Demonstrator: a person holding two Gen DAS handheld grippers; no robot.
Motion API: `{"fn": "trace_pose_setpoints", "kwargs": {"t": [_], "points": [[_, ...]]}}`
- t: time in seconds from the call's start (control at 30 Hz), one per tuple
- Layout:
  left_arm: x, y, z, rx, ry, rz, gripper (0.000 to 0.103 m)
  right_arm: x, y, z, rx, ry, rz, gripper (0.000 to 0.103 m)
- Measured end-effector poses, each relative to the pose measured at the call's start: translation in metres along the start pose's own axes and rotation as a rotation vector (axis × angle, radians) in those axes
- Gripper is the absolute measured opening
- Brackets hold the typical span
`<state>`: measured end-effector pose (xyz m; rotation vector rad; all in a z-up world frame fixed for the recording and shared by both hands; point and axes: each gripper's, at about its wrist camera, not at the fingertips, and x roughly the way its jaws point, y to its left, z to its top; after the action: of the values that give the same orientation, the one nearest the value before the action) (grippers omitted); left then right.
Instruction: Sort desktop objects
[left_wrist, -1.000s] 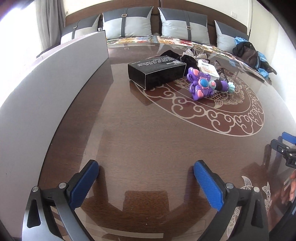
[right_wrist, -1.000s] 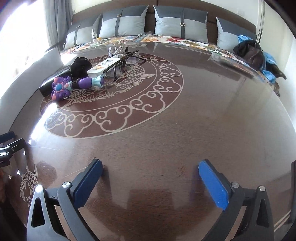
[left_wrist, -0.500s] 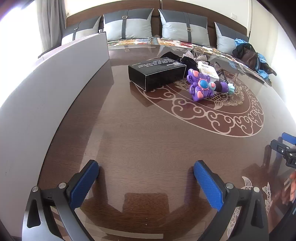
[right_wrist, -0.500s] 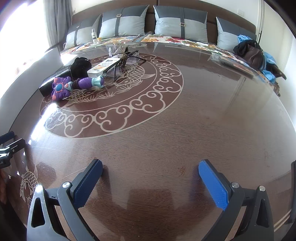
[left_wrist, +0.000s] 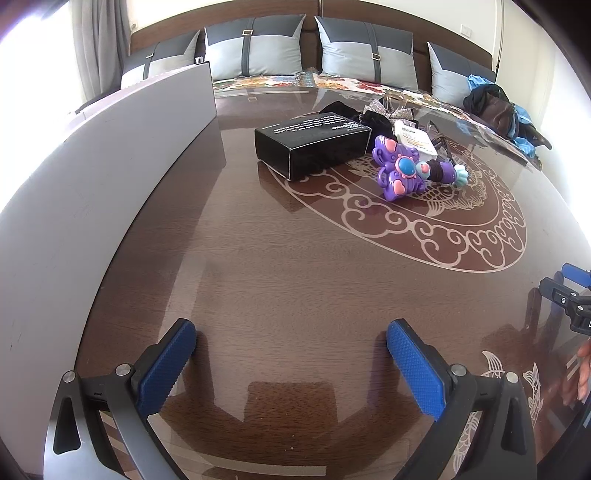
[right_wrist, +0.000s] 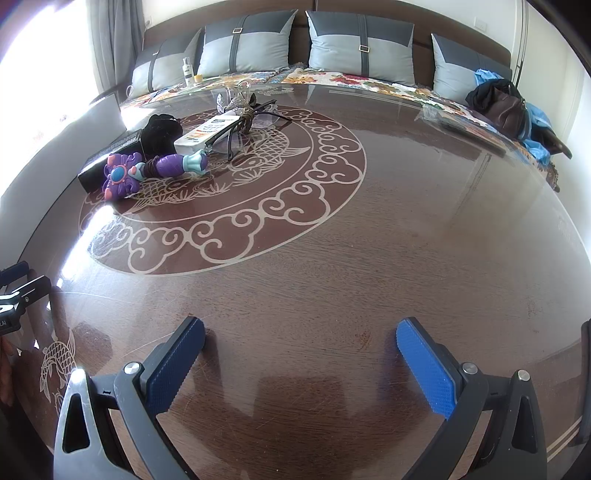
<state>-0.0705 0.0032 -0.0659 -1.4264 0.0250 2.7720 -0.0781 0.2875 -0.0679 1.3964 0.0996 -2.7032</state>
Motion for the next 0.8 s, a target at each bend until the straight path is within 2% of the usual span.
{"fn": "trace_pose_setpoints", "kwargs": {"t": [0.13, 0.23, 0.4, 0.5, 0.6, 0.67, 0.77, 0.8], "points": [[0.005, 0.004, 0.012, 0.069, 0.091, -0.048, 0.103, 0.0, 0.0, 0.0, 0.0, 0.0, 0.0, 0.103], [0.008, 0.01, 0.016, 0.107, 0.09, -0.074, 0.103, 0.0, 0.0, 0.0, 0.0, 0.0, 0.0, 0.103], [0.008, 0.01, 0.014, 0.077, 0.052, -0.055, 0.103, 0.001, 0.001, 0.001, -0.002, 0.005, 0.0, 0.103], [0.01, 0.01, 0.017, 0.071, 0.06, -0.051, 0.103, 0.004, 0.004, 0.012, 0.057, 0.081, -0.002, 0.103], [0.012, 0.01, 0.02, 0.07, 0.061, -0.051, 0.103, 0.005, 0.021, 0.033, 0.229, 0.097, 0.183, 0.102], [0.013, 0.01, 0.021, 0.074, 0.054, -0.055, 0.103, 0.013, 0.043, 0.055, 0.299, 0.116, 0.278, 0.101], [0.013, 0.011, 0.02, 0.085, 0.043, -0.061, 0.103, 0.038, 0.075, 0.089, 0.389, 0.151, 0.331, 0.096], [0.012, 0.011, 0.02, 0.088, 0.04, -0.064, 0.103, 0.048, 0.081, 0.099, 0.432, 0.164, 0.333, 0.091]]}}
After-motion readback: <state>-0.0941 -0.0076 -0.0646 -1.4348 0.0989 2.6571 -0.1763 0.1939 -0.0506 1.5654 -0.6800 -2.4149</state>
